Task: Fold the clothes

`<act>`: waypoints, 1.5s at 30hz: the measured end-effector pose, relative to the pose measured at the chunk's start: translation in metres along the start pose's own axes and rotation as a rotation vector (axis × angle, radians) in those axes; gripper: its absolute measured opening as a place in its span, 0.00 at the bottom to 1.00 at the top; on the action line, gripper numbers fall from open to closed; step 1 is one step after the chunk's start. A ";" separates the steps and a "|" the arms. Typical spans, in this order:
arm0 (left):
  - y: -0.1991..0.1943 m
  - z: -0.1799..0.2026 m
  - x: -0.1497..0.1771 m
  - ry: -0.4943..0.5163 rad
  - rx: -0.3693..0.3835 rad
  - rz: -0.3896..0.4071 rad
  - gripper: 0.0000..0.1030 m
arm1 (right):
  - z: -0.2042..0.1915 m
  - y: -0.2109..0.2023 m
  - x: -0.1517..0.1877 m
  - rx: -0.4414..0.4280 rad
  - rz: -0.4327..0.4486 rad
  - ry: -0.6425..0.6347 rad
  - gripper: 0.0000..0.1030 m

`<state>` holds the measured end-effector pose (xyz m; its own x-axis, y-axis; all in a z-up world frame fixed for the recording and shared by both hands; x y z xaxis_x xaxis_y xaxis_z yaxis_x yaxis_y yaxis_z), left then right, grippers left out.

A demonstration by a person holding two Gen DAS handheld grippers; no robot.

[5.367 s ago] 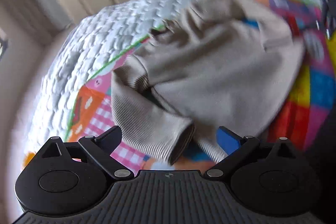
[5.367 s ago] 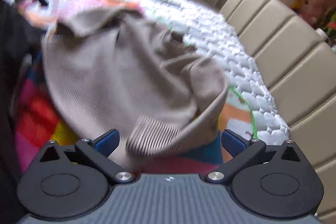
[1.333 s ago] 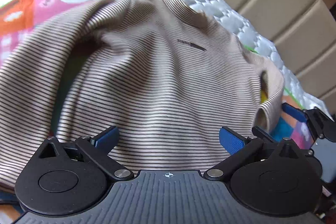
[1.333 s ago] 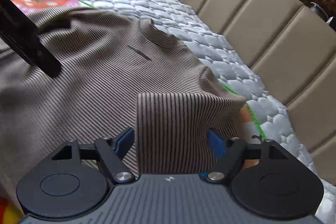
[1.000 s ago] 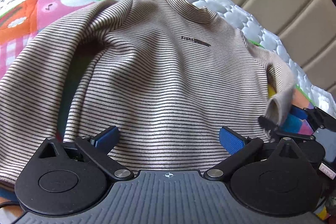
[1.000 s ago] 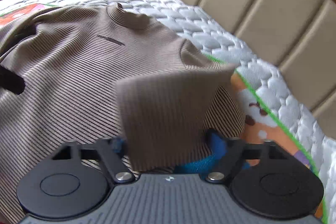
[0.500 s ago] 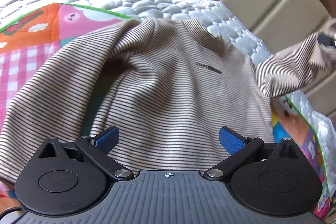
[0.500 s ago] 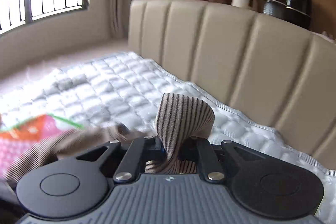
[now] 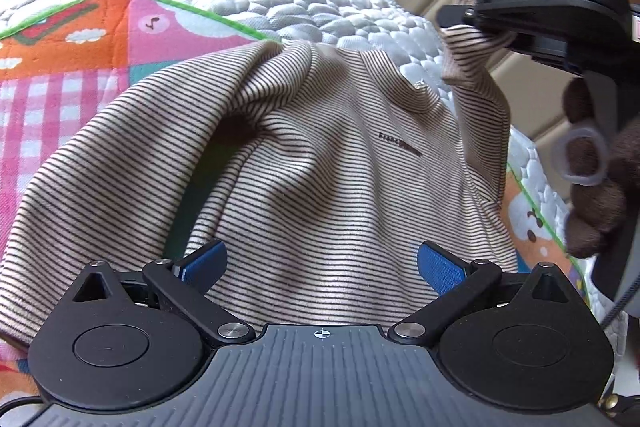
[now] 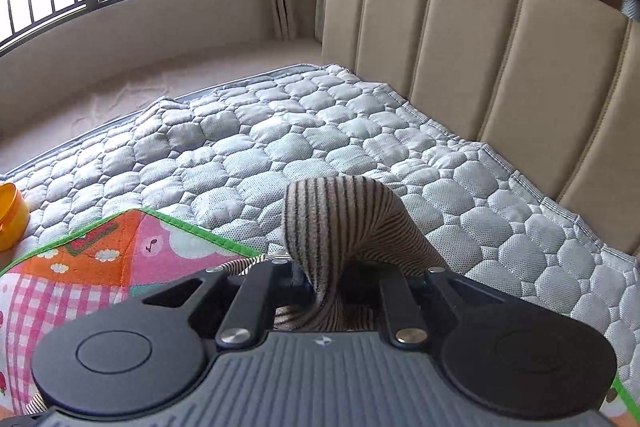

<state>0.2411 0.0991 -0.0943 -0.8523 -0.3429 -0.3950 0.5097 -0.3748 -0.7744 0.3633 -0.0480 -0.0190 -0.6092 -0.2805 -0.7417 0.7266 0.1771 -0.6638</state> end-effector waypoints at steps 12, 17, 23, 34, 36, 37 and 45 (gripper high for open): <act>0.005 -0.003 0.000 -0.005 -0.016 -0.009 1.00 | 0.018 -0.031 0.005 -0.016 0.096 0.055 0.40; 0.002 -0.002 0.001 0.018 -0.033 0.023 1.00 | 0.029 -0.071 0.051 -0.010 0.105 0.087 0.48; -0.050 0.007 -0.005 0.176 -0.071 0.214 1.00 | 0.042 -0.114 0.140 -0.033 0.055 0.161 0.59; -0.147 -0.042 0.031 0.820 -0.429 0.198 0.98 | 0.041 -0.122 0.164 -0.103 0.068 0.137 0.74; -0.138 -0.044 0.048 0.932 -0.460 0.143 0.93 | 0.039 -0.125 0.164 -0.103 0.074 0.128 0.74; -0.133 -0.044 0.056 0.987 -0.471 0.123 0.87 | 0.040 -0.127 0.164 -0.102 0.077 0.129 0.75; -0.062 -0.043 0.062 1.159 -0.532 0.109 0.76 | 0.046 -0.125 0.166 -0.085 0.067 0.159 0.77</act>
<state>0.1519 0.1381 -0.0918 -0.5496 0.6982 -0.4588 0.7024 0.0888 -0.7062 0.1860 -0.1602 -0.0551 -0.6077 -0.1136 -0.7860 0.7419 0.2718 -0.6129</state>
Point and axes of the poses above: each gripper's, at about its wrist camera, not at the fingertips, and y roughly the way its jaws point, z to its right, x to its underside, the point moved 5 cm from there along y, roughly the way its jaws point, and after that the axes turned 6 degrees about -y, right-handed, at the moved point
